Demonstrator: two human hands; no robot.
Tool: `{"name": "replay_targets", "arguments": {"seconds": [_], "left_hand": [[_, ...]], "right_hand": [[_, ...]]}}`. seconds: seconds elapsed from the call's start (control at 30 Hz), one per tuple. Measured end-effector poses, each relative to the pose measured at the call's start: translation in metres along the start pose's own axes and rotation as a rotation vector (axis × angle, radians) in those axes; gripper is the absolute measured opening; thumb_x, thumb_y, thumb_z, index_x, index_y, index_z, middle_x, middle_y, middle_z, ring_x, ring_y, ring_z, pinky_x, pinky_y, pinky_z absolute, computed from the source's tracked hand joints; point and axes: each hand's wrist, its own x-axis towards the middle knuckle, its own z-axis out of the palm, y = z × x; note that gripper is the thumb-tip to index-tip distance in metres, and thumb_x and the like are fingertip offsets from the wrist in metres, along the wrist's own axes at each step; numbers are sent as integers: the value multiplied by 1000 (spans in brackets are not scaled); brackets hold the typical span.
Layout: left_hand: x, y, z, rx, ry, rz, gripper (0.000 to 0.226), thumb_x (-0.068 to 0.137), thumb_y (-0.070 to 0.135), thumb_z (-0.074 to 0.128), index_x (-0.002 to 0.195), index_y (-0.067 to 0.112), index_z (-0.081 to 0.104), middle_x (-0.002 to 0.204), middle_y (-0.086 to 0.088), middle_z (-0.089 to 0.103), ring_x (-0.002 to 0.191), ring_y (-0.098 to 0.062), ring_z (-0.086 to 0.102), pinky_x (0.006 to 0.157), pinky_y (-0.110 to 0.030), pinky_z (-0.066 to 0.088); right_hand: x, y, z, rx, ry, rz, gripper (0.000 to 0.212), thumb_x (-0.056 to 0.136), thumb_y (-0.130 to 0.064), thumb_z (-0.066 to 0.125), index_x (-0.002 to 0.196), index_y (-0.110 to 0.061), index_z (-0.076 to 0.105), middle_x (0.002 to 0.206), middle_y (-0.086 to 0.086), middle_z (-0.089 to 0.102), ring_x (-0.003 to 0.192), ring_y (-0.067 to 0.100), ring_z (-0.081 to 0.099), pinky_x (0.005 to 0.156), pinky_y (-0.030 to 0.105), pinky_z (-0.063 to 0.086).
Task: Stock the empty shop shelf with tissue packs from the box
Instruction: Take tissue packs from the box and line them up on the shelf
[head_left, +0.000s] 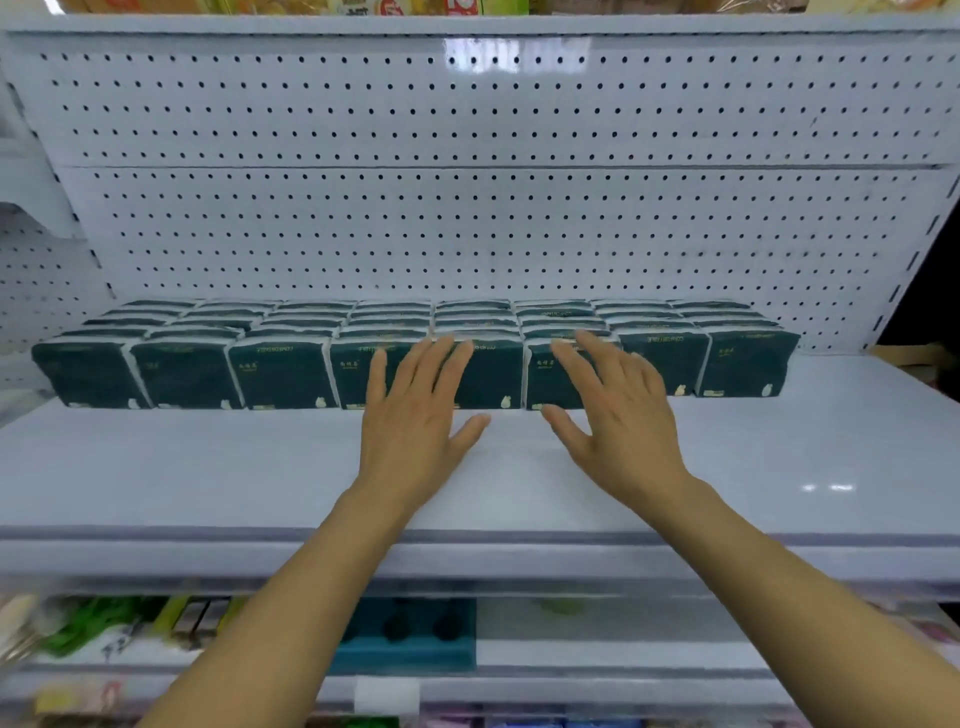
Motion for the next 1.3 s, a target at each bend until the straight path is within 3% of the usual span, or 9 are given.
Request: {"name": "replay_targets", "arguments": {"seconds": [0.17,0.3,0.67,0.87,0.97,1.07,1.13,1.2,1.3], "left_hand": [[-79,-6,-40,-9,7,-83,65,93,54,40,146,18,39,146,-3,49,133,-23,47,114,-54,28],[-145,-35,-70,14,9,-105,60,94,50,46,143,14,46,139,-5,55,128,-24,52,110,-55,34],[-322,-201,-142,131,-134,-241,52,91,40,58,137,15,52,132,-4,58,120,-23,53,106,-46,37],[-434,-312,-143,82,-426,-403,52,92,46,45,133,16,54,123,-2,62,112,-23,54,99,-43,39],[-489,-353,-130,18,-586,-457,53,93,50,39,131,17,56,119,-2,64,108,-25,60,93,-45,49],[-535,-383,-110,-44,-719,-504,45,93,45,49,128,19,59,114,-2,65,105,-27,63,89,-44,51],[-563,-395,-94,-103,-805,-548,39,95,38,58,129,21,59,119,-2,64,111,-28,60,93,-44,48],[-588,-401,-77,-164,-888,-591,39,95,34,61,132,22,57,125,-2,61,118,-27,55,97,-44,44],[-627,-405,-50,-214,-1009,-628,41,96,32,59,135,23,54,132,-2,56,125,-26,50,102,-42,42]], "right_hand": [[-42,-46,-15,110,-3,-77,52,91,-42,51,137,-17,50,136,8,55,121,28,53,99,45,42],[-69,-96,-11,207,-42,-153,52,93,-43,44,137,-16,50,134,9,56,119,29,53,95,45,43],[-119,-311,47,409,-132,-454,36,91,-32,54,124,-17,57,121,5,61,108,27,57,80,40,44],[-170,-432,117,428,-415,-388,35,91,-37,47,119,-23,62,111,-3,62,103,21,57,76,33,34],[-202,-473,155,402,-609,-326,36,91,-42,42,113,-26,66,102,-4,65,96,21,62,74,34,44],[-235,-503,188,409,-805,-272,26,89,-38,60,111,-26,67,101,-1,67,94,26,64,71,39,50],[-254,-520,204,410,-936,-252,27,88,-35,66,114,-26,67,108,-1,68,101,26,64,79,41,51],[-271,-537,219,425,-1039,-246,30,94,-36,59,121,-26,65,120,-2,65,113,23,59,91,39,49],[-298,-558,245,464,-1112,-240,28,97,-35,51,120,-26,64,121,-1,62,116,24,54,93,37,46]]}}
